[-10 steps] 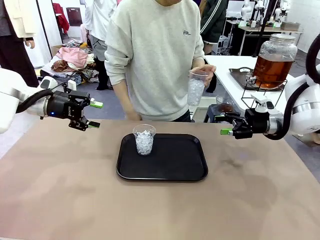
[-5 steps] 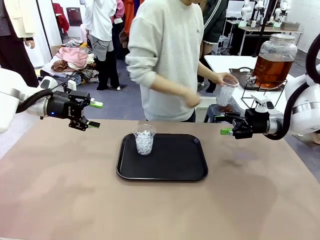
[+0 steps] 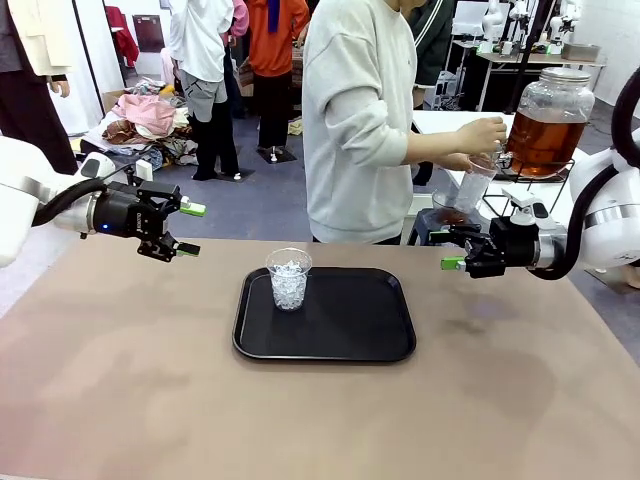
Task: Pour the drink into the iced cup.
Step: Pick up the iced cup indicated by the human and present it to them.
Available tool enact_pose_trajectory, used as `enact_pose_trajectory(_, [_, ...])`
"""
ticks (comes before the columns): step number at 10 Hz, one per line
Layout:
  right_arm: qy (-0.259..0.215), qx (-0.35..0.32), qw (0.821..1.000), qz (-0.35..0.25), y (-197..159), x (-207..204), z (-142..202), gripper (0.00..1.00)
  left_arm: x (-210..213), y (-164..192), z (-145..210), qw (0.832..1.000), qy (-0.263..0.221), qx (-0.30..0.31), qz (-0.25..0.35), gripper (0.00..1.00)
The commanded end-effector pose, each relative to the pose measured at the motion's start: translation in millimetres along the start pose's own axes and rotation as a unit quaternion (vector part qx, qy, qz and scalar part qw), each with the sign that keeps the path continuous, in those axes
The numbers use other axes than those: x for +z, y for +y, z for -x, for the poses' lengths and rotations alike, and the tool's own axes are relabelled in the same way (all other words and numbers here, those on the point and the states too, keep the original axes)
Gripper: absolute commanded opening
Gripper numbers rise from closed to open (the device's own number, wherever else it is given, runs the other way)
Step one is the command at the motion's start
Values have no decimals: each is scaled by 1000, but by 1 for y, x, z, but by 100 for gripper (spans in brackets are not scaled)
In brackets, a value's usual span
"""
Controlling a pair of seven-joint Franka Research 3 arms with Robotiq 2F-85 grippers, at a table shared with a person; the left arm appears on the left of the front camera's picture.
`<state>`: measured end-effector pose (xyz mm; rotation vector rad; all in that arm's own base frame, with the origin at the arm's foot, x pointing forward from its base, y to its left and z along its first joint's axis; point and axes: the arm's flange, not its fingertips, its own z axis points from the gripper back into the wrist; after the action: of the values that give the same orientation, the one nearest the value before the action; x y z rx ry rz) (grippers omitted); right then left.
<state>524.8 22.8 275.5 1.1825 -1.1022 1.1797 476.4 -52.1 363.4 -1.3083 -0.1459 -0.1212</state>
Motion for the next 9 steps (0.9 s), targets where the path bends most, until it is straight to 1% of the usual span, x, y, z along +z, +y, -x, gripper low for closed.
enact_pose_trajectory(1, [1,5,1000,-1,-3,-1,-4,100,1,-1,1,1000,-1,0,1,100])
enact_pose_trajectory(9, [1,5,1000,-1,-3,-1,-4,100,1,-1,1,1000,-1,0,1,100])
